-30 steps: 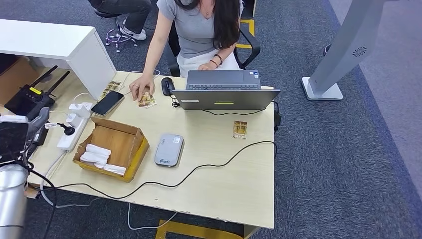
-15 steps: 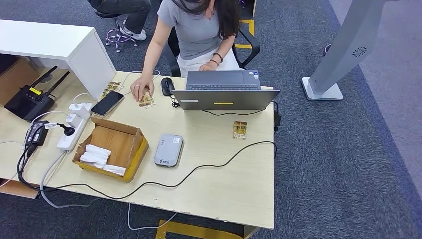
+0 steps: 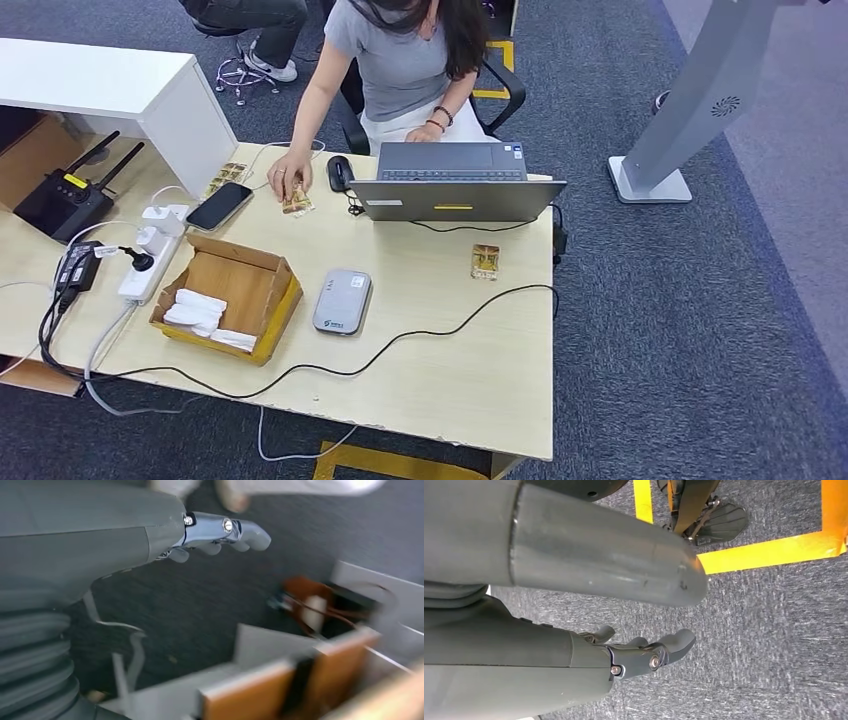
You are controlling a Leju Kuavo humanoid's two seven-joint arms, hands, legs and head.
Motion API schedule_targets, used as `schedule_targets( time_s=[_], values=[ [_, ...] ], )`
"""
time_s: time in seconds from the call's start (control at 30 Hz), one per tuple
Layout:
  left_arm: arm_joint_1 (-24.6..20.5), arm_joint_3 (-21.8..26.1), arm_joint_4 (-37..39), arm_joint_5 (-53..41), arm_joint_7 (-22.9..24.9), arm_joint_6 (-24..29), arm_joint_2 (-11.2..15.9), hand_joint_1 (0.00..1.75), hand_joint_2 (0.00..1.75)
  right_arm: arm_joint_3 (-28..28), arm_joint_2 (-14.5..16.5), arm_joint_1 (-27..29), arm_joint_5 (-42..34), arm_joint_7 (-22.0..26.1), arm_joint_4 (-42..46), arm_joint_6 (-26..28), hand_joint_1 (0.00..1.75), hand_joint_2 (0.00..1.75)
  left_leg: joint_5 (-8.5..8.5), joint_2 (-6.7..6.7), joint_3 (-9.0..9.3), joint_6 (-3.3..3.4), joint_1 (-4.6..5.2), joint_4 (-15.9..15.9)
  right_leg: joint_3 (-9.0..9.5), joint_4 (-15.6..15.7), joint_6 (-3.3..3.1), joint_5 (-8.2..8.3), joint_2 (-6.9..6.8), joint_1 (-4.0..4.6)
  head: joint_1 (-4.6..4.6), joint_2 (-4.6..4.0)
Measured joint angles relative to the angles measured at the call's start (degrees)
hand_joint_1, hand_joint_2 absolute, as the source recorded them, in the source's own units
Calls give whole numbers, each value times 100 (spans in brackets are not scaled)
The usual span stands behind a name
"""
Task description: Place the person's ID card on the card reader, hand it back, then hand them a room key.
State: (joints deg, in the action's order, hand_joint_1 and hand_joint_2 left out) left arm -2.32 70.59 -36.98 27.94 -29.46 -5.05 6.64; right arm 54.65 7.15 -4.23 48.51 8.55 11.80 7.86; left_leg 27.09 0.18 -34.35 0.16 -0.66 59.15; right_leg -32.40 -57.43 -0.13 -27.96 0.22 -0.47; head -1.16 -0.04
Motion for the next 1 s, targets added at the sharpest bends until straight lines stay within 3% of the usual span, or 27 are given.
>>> schedule_targets(
  time_s=[0.13, 0.37, 0.5, 0.63, 0.7, 0.77, 0.83, 1.0],
  values=[
    [-19, 5, 558, -80, -1, 93, -196, 0, 0, 29, 3, -2, 4, -25, 0, 23, 0, 0, 1, -1, 2, 1, 0, 1, 1, 0, 1, 0, -1, -4, 1, 0],
    [-53, 5, 943, -106, 59, 130, -296, 0, 0, 62, 2, -4, 15, -28, 0, 36, 0, 0, 0, -1, 3, 1, -2, 1, 0, 0, 0, 0, -2, -1, 3, 0],
    [-82, 5, 1179, -277, 355, 295, -370, 0, 175, 63, 2, -6, 81, -44, 0, 31, 0, 175, 0, -1, 4, 1, -2, 1, 1, 0, 0, 0, -2, -1, 3, 0],
    [-79, -117, 1425, -557, 602, 402, -504, 0, 175, -64, -2, 22, 12, -51, 21, 0, 0, 175, 1, 0, 4, 1, -1, 1, 1, 0, 0, 0, -1, -2, 4, 0],
    [-62, -296, 1487, -663, 702, 414, -545, 0, 87, -221, -11, 55, -152, -69, 46, -30, 0, 175, 1, 0, 4, 1, 0, 2, 1, 0, 1, 0, -1, -2, 4, 0],
    [-40, -485, 1524, -756, 795, 426, -568, 0, 0, -383, -25, 91, -339, -95, 73, -57, 0, 87, 1, 0, 4, 1, 0, 2, 1, 0, 1, 0, -1, -3, 3, 0],
    [-7, -704, 1548, -848, 891, 435, -586, 0, 0, -570, -45, 136, -540, -128, 107, -86, 0, 0, 1, 0, 5, 1, 0, 2, 1, 0, 1, 0, -1, -3, 3, 0],
    [107, -1332, 1577, -1083, 1133, 446, -621, 0, 0, -1080, -110, 259, -1051, -212, 205, -167, 0, 0, 1, 0, 5, 1, -1, 2, 0, 0, 0, 0, -1, -2, 3, -1]
  ],
)
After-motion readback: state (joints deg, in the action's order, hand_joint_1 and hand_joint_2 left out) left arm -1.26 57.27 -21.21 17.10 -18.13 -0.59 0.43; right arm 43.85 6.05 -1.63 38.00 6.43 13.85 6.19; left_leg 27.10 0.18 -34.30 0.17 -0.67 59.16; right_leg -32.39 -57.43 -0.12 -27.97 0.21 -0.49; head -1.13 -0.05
